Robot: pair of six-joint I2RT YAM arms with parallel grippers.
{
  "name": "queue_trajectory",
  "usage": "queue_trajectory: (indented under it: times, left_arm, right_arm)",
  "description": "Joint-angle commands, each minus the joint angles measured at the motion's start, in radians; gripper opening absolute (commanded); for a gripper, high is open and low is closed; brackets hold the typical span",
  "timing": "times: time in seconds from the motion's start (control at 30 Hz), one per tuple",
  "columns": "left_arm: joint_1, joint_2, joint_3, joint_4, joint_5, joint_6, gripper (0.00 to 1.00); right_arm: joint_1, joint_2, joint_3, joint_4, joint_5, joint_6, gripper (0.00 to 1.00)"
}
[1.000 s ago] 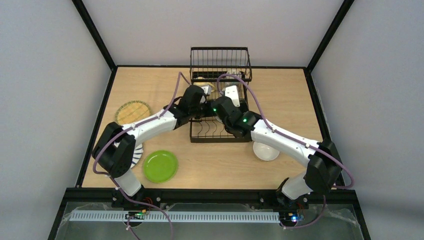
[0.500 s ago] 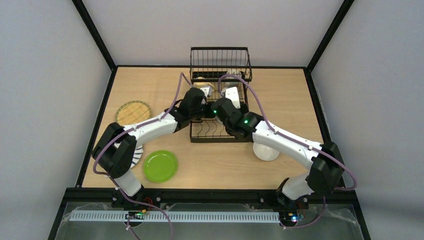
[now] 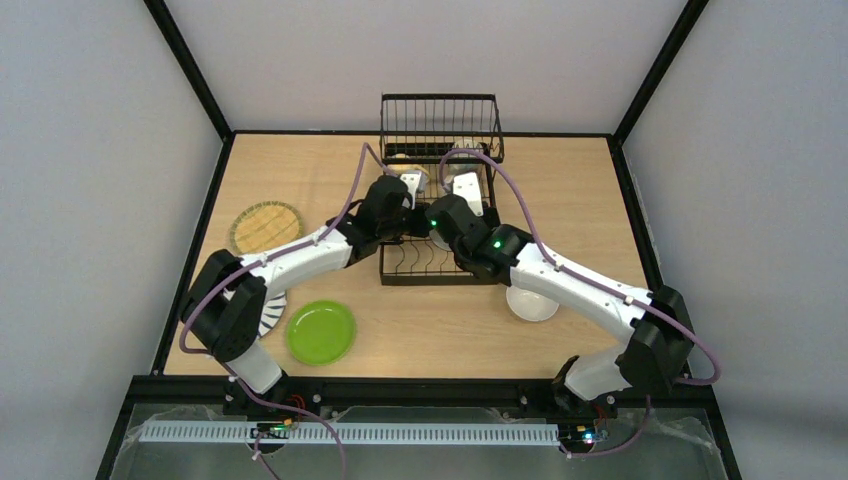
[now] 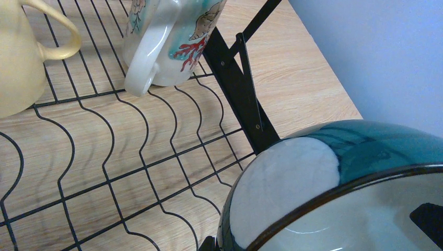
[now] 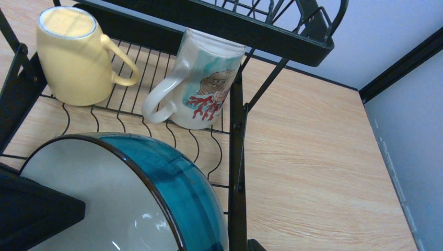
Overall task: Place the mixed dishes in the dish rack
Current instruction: Pass from the right arm to the left
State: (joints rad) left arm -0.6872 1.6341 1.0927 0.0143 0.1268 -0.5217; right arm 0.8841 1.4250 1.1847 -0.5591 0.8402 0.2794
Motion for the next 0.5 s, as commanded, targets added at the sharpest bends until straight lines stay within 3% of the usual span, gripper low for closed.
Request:
queue_trajectory:
  times: [0.0, 0.13, 0.47]
  left_arm:
    - [-0.005, -0.056, 0.022, 0.036, -0.017, 0.062, 0.02]
    - [-0.005, -0.061, 0.038, 0.029, 0.006, 0.113, 0.02]
    - [-0.006, -0.046, 0.078, 0.002, 0.084, 0.179, 0.02]
  right_arm:
    - [0.0, -0.027, 0.016, -0.021, 0.024, 0.013, 0.59]
    - [0.001, -0.033, 0.016, -0.023, 0.039, 0.012, 0.64]
    - [0.0, -0.062, 0.032, -0.009, 0.042, -0.001, 0.67]
